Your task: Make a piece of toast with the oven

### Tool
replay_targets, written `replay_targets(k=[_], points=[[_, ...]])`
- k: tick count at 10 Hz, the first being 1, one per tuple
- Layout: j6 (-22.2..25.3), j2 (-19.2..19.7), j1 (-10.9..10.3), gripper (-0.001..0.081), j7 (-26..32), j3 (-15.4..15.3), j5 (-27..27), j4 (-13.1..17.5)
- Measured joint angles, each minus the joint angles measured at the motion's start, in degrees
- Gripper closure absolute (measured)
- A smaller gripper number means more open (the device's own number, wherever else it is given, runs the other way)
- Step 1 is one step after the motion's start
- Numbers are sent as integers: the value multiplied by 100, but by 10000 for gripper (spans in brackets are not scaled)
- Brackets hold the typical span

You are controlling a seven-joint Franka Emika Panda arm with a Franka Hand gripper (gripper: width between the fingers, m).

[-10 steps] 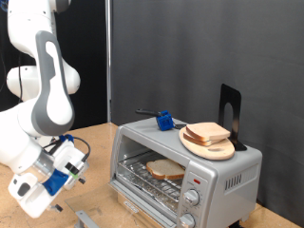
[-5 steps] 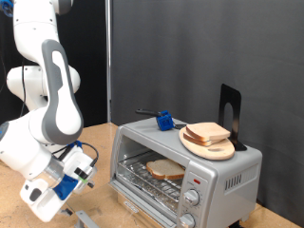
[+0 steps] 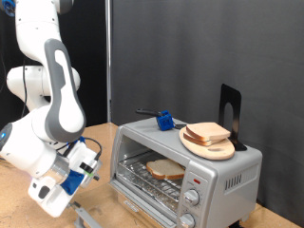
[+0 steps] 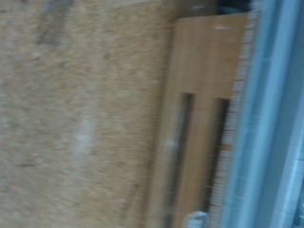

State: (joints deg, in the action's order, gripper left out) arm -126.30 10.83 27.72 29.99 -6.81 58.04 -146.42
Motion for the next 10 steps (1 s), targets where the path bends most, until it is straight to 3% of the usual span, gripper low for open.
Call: replay_targets(k=[4,10], points=[[1639,-719,235,-2,-321,104,-85,10],[1865,-1761,-108,-2,-521,-392,750,-479]])
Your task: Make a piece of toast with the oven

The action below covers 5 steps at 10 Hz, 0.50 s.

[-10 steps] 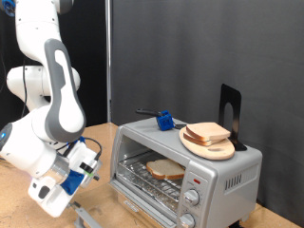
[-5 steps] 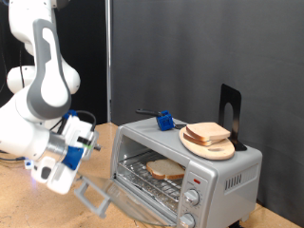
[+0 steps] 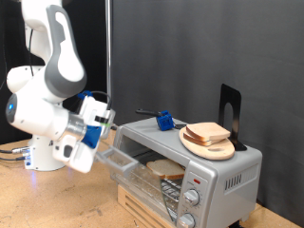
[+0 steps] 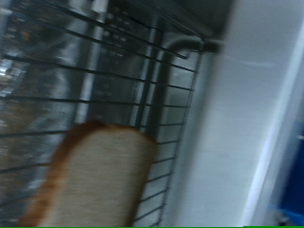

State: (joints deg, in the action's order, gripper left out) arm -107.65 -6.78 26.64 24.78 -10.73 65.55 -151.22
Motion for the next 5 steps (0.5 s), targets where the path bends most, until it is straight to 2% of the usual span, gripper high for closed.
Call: replay_targets(k=[3,5], points=[[-102,-482,-270,-2,-343,-377,395,-252],[-149,-728,-285,-2,-763,-490,201,-357]])
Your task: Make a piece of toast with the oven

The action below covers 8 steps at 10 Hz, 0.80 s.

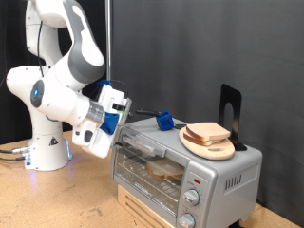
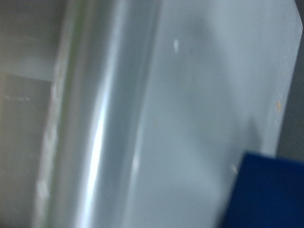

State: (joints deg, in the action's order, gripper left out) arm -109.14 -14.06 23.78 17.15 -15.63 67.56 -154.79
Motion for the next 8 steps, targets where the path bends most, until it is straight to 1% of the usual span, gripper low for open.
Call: replay_targets(k=[1,2,3,6,7,8], points=[[-25,-79,56,-2,-206,9,-258,-31],[-34,-136,157,-2,-389,43,-496,-45],[-19,-177,278,-2,-492,124,-623,-42],[281,-268,642,-2,-675,501,-858,105],[306,-309,708,-2,-758,544,-882,139],[306,-299,704,-2,-740,531,-882,129]])
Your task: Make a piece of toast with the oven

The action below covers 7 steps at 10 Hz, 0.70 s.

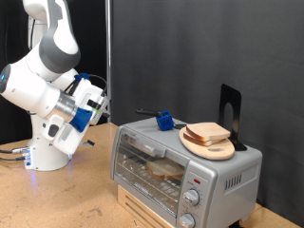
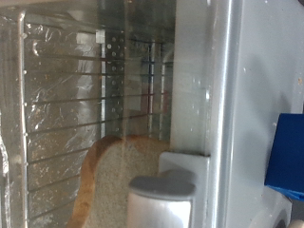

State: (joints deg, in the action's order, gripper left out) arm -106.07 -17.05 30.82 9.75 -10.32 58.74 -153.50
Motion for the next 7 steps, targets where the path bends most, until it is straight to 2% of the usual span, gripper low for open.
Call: replay_targets(k=[1,2,3,4,6,7], points=[[316,43,9,-2,40,60,-36,40],[843,142,58,-2,64,236,-46,184],[1282,322,134,-2,101,436,-11,424],[1459,552,183,-2,106,562,51,679],[1358,992,190,-2,59,576,513,1072],[1102,1176,170,-2,53,517,815,1210]])
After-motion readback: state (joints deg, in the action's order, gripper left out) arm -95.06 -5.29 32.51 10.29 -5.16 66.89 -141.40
